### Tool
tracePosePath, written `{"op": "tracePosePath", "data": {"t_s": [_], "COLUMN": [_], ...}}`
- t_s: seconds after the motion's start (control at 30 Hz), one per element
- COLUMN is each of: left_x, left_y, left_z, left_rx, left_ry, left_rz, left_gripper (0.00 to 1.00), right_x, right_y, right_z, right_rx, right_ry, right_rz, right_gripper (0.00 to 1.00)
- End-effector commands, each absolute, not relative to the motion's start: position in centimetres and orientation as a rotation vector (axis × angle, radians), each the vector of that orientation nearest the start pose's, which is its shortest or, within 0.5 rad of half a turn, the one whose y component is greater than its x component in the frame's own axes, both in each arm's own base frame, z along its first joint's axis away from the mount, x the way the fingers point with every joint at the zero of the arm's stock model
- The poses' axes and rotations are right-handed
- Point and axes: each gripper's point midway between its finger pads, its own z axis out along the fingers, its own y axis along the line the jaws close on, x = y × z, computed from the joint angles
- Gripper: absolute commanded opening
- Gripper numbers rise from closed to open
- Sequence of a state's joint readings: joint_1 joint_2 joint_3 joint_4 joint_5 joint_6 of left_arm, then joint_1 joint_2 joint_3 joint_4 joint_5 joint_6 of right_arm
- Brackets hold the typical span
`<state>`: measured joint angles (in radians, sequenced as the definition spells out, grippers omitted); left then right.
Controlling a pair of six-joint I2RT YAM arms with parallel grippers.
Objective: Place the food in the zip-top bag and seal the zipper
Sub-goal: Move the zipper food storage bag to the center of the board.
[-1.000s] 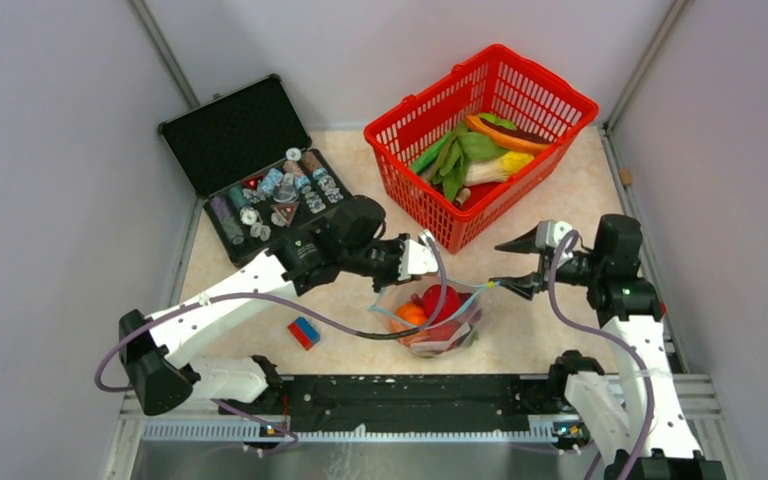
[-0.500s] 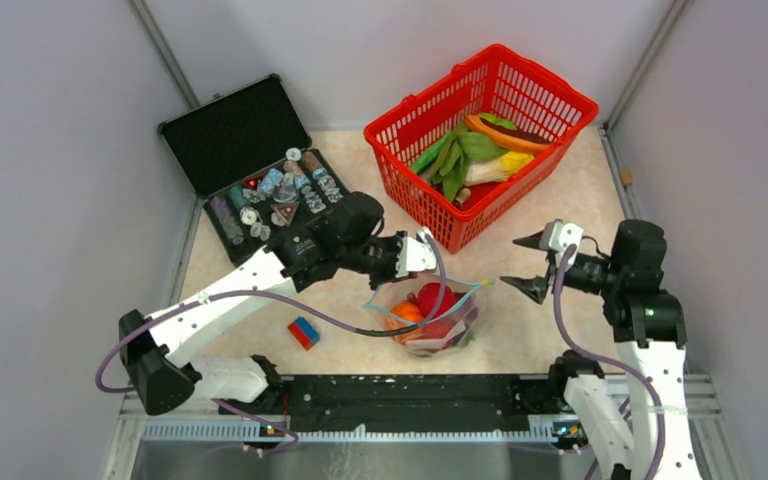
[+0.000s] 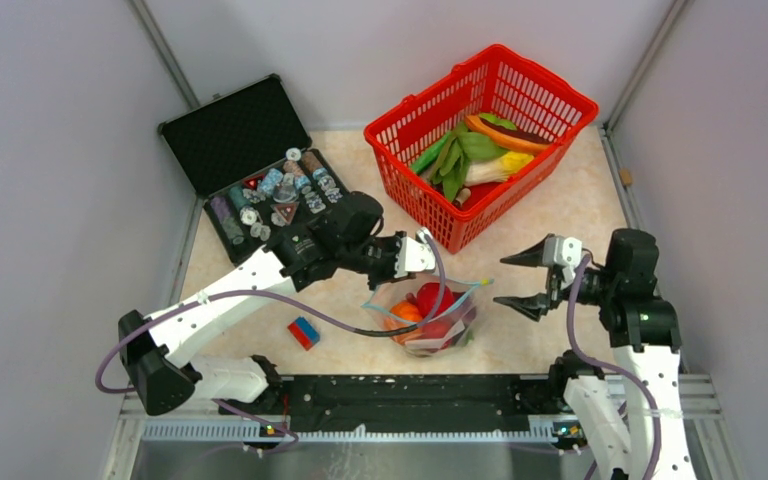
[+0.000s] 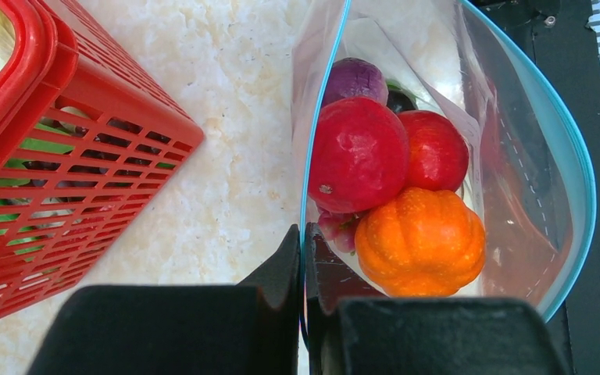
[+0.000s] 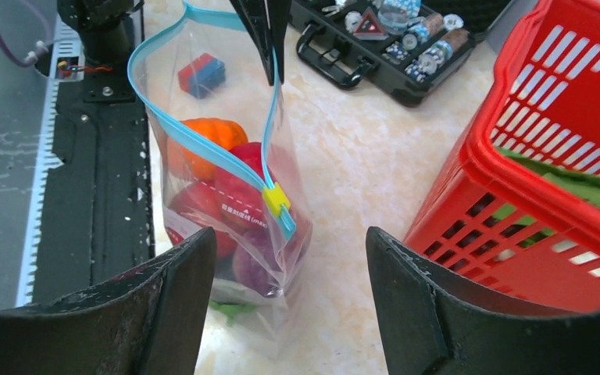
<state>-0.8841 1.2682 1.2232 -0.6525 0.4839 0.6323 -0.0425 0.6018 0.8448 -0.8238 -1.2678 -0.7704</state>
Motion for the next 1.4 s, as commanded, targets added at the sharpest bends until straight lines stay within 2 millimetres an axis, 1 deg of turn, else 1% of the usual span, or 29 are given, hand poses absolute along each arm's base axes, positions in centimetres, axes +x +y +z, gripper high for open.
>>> {"op": "tracePosePath", "data": {"t_s": [0.0, 0.07, 0.17, 0.3, 0.33, 0.43, 0.5, 0.6, 0.67, 0.73, 0.83, 0.9, 1.0, 1.13, 1.17, 1.37], "left_x": [17.7, 17.6, 17.4, 17.4, 17.4, 17.4, 17.5, 17.6, 17.6, 17.6, 17.6, 17.6, 17.6, 17.6, 17.6, 17.7], "left_y": [-31.9, -32.0, -32.3, -32.2, -32.2, -32.2, -32.2, -32.3, -32.3, -32.3, -32.1, -32.1, -32.1, -32.1, -32.1, -31.9], "left_z": [26.1, 26.2, 26.1, 26.2, 26.3, 26.6, 26.6, 26.5, 26.5, 26.5, 26.7, 26.8, 26.9, 26.9, 26.9, 26.9], "left_rx": [1.707, 1.702, 1.697, 1.695, 1.693, 1.693, 1.695, 1.697, 1.699, 1.700, 1.697, 1.696, 1.695, 1.696, 1.695, 1.692], "left_ry": [1.349, 1.347, 1.339, 1.338, 1.335, 1.324, 1.320, 1.324, 1.324, 1.323, 1.319, 1.315, 1.314, 1.312, 1.315, 1.316], "left_rz": [-0.715, -0.725, -0.747, -0.744, -0.743, -0.739, -0.736, -0.733, -0.735, -0.736, -0.733, -0.734, -0.735, -0.735, -0.735, -0.730], "left_gripper": [0.00, 0.00, 0.00, 0.00, 0.00, 0.00, 0.00, 0.00, 0.00, 0.00, 0.00, 0.00, 0.00, 0.00, 0.00, 0.00], "right_x": [14.4, 14.5, 14.7, 15.5, 15.2, 14.7, 15.1, 15.4, 15.2, 15.3, 15.7, 15.8, 15.7, 15.7, 15.7, 15.8], "right_y": [16.0, 16.0, 16.2, 16.5, 16.9, 17.4, 17.5, 18.0, 18.2, 18.3, 18.3, 18.4, 18.4, 18.4, 18.4, 18.3], "right_z": [27.6, 27.4, 27.8, 26.8, 26.8, 26.8, 26.5, 25.2, 25.1, 25.1, 24.2, 24.3, 24.2, 24.3, 24.4, 24.3], "right_rx": [-1.212, -1.217, -1.213, -1.199, -1.222, -1.251, -1.238, -1.247, -1.278, -1.271, -1.254, -1.256, -1.258, -1.248, -1.248, -1.243], "right_ry": [1.247, 1.241, 1.216, 1.249, 1.234, 1.207, 1.223, 1.279, 1.267, 1.263, 1.288, 1.281, 1.275, 1.261, 1.257, 1.272], "right_rz": [0.843, 0.840, 0.867, 0.881, 0.891, 0.902, 0.907, 0.927, 0.918, 0.920, 0.927, 0.932, 0.934, 0.927, 0.925, 0.910], "right_gripper": [0.68, 0.68, 0.66, 0.63, 0.62, 0.62, 0.60, 0.59, 0.58, 0.58, 0.57, 0.53, 0.51, 0.39, 0.38, 0.37]}}
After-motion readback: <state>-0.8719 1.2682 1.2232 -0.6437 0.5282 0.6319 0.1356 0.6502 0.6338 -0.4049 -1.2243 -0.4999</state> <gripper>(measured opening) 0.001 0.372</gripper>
